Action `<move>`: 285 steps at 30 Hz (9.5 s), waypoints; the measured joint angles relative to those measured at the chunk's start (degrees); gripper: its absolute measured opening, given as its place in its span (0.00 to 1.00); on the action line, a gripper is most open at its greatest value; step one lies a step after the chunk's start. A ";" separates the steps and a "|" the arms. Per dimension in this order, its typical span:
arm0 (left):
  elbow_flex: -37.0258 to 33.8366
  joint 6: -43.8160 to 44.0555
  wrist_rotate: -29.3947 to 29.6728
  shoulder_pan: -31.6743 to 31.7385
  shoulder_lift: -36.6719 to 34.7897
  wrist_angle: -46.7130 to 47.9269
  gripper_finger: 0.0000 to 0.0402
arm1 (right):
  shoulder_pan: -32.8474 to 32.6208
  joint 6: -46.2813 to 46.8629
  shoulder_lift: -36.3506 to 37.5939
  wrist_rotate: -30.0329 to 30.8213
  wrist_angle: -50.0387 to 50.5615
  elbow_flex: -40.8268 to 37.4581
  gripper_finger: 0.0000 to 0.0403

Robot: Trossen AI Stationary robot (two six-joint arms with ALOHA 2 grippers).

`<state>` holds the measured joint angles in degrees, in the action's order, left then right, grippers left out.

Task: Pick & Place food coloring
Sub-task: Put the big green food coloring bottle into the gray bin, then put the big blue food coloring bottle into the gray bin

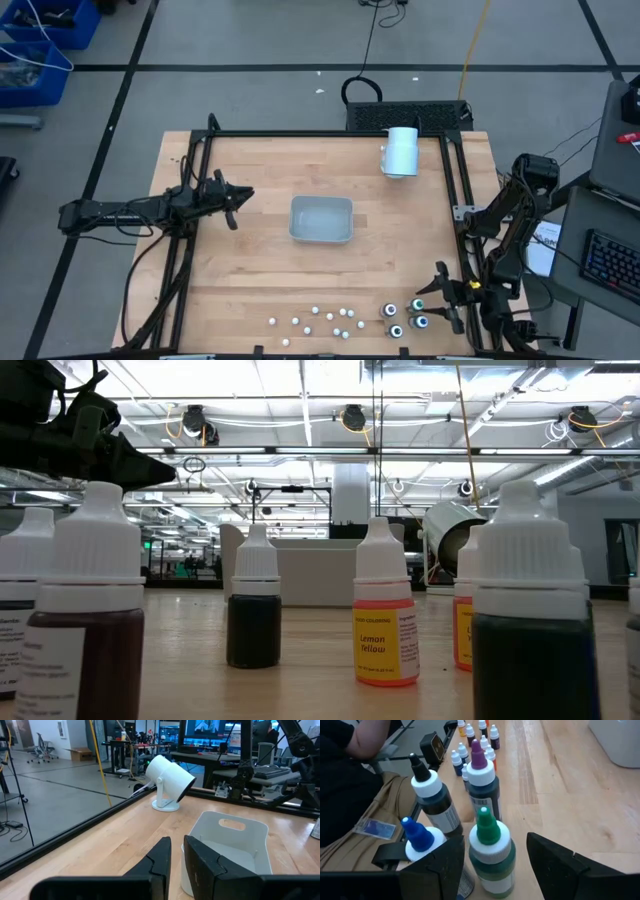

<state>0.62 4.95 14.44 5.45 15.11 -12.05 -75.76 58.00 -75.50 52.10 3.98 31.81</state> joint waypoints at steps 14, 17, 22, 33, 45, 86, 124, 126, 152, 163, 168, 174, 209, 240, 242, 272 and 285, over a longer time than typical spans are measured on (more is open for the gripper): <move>0.00 -0.24 0.00 0.02 0.01 0.39 0.14 | 3.01 -3.21 -0.07 -2.97 -2.01 0.00 0.50; 0.00 -0.24 0.00 0.02 0.01 0.39 0.14 | 3.03 -3.81 -0.05 -2.97 -2.25 0.00 0.50; 0.00 -0.24 0.00 0.02 0.01 0.35 0.14 | 3.03 -2.92 -0.07 -4.42 -2.36 0.00 0.50; 0.00 -0.22 0.00 0.02 0.01 0.33 0.14 | 3.03 -3.87 -0.07 -4.46 -2.29 0.00 0.31; 0.00 -0.22 0.00 0.02 0.01 0.29 0.14 | 3.17 -10.45 0.07 -1.73 -2.03 -0.02 0.27; 0.00 -0.24 0.04 0.02 0.01 0.20 0.14 | 53.46 -54.33 15.86 -28.77 -17.40 3.01 0.27; 0.00 -0.24 -0.52 0.02 -0.02 -0.15 0.14 | 78.21 -58.71 -27.64 -49.44 -33.29 29.75 0.28; 0.00 -0.24 -0.52 0.02 -0.02 -0.15 0.14 | 78.43 -58.70 -28.48 -49.44 -33.47 29.75 0.27; 0.00 -0.44 -0.66 0.02 0.01 -0.15 0.14 | 79.65 -56.21 -33.40 -49.25 -33.09 29.73 0.28; 0.00 -0.46 -0.63 0.02 0.00 -0.15 0.14 | 80.31 -56.06 -35.57 -49.40 -34.44 29.71 0.28; 0.00 -0.46 -0.63 0.02 0.01 -0.15 0.14 | 80.46 -55.80 -37.57 -49.44 -37.62 29.80 0.28; 0.00 -0.79 -0.57 0.02 -0.02 -0.13 0.14 | 80.58 -56.83 -37.73 -49.46 -37.22 29.86 0.29; 0.00 -0.59 -1.00 0.02 0.01 0.22 0.14 | 66.66 -61.50 -4.28 -49.08 -4.21 29.70 0.56; 0.00 -2.32 -0.92 0.02 -0.01 -0.09 0.14 | 53.78 -51.76 20.40 -40.13 -34.73 -15.29 0.54; 0.00 -2.90 -0.92 0.02 -0.02 -0.07 0.14 | 53.78 -52.08 21.46 -40.13 -37.79 -17.49 0.54; 0.01 -3.17 -0.98 0.02 -0.02 0.80 0.14 | 18.19 -30.02 17.70 -29.31 0.80 8.74 0.54; 0.00 -3.76 -0.94 0.02 0.00 0.74 0.14 | 8.87 -20.26 9.51 -19.21 2.25 8.70 0.54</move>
<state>0.62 1.19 13.50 5.48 15.11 -11.31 -66.88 37.74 -65.99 32.89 6.23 40.51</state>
